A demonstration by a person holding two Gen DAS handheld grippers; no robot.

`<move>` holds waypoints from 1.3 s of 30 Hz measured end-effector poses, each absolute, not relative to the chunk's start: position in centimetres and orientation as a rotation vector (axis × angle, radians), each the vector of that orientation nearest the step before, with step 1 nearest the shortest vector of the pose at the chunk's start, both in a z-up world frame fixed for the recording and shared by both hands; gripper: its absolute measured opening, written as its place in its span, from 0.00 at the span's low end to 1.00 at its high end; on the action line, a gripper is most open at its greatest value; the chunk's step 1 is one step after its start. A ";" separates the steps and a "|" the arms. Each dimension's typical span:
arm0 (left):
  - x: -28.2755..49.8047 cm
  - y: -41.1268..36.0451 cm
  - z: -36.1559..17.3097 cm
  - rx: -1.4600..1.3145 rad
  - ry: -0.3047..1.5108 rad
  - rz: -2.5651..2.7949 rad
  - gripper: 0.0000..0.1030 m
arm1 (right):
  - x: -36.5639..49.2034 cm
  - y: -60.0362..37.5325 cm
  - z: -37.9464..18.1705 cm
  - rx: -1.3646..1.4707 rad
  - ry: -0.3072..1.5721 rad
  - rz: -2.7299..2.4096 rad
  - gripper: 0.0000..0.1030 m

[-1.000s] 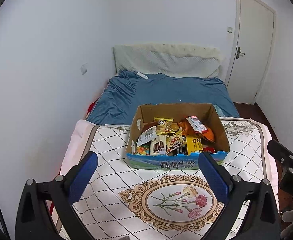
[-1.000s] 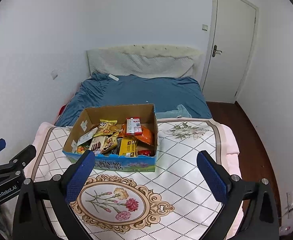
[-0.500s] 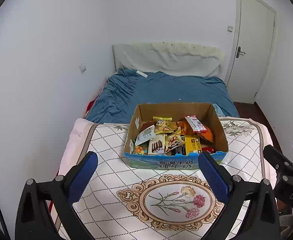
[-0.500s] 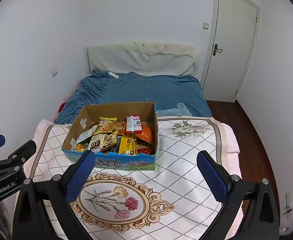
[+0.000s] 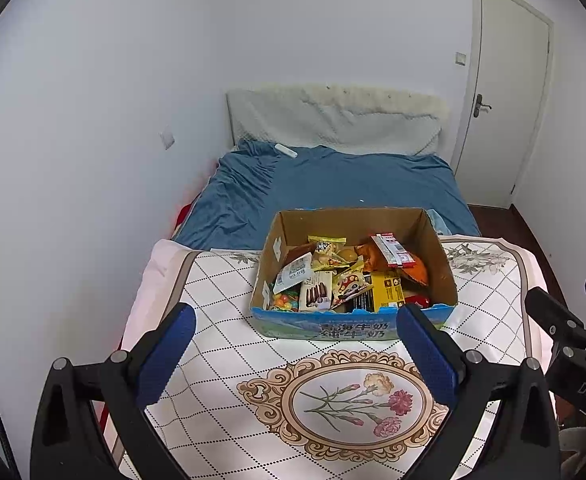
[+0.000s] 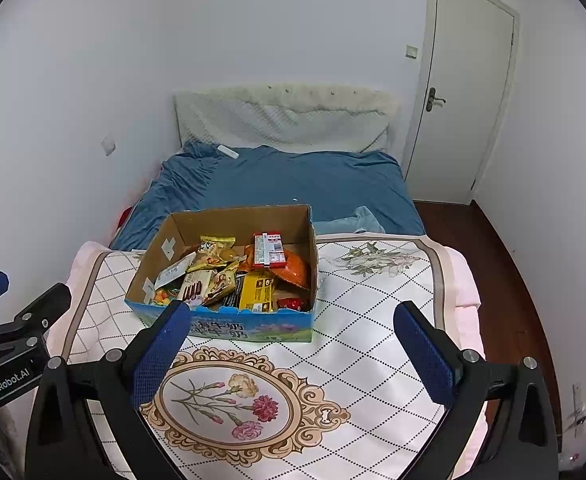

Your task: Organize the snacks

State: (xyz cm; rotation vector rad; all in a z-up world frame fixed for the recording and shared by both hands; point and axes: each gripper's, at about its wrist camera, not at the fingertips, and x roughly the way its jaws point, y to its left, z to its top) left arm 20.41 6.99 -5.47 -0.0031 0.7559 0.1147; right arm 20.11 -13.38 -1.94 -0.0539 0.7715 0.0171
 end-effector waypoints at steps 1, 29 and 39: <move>20.4 7.0 -5.4 -0.001 0.755 0.115 1.00 | 20.1 -13.4 -1.9 -0.053 0.772 0.018 1.00; 20.2 6.9 -5.3 0.007 0.756 0.109 1.00 | 19.8 -13.2 -1.4 -0.042 0.772 0.014 1.00; 20.1 7.1 -5.3 0.006 0.757 0.107 1.00 | 19.8 -13.3 -1.3 -0.035 0.778 0.009 1.00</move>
